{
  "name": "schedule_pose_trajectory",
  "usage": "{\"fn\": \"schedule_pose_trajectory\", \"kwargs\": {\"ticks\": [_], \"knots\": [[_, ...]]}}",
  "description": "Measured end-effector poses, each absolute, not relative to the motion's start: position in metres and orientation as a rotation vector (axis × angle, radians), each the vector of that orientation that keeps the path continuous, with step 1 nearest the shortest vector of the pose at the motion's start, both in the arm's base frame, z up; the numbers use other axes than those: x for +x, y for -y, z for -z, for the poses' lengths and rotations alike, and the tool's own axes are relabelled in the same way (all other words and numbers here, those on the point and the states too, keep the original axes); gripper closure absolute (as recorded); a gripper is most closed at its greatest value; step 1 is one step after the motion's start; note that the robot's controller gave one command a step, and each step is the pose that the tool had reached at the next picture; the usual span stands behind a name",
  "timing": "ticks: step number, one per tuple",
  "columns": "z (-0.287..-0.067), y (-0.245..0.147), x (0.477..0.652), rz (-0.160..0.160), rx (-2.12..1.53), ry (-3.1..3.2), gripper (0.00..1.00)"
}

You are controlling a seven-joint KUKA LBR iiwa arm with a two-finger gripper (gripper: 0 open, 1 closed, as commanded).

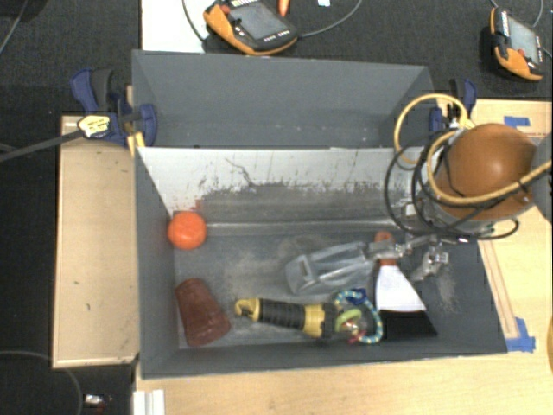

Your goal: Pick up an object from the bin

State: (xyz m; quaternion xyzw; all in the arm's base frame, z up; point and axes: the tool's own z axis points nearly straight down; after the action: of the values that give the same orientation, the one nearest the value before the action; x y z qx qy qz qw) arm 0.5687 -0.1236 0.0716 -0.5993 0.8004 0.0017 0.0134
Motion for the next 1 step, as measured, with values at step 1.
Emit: {"fn": "schedule_pose_trajectory", "kwargs": {"ticks": [1], "knots": [[-0.0713,0.1258,0.5661,0.0,-1.382,-2.794,0.0]]}}
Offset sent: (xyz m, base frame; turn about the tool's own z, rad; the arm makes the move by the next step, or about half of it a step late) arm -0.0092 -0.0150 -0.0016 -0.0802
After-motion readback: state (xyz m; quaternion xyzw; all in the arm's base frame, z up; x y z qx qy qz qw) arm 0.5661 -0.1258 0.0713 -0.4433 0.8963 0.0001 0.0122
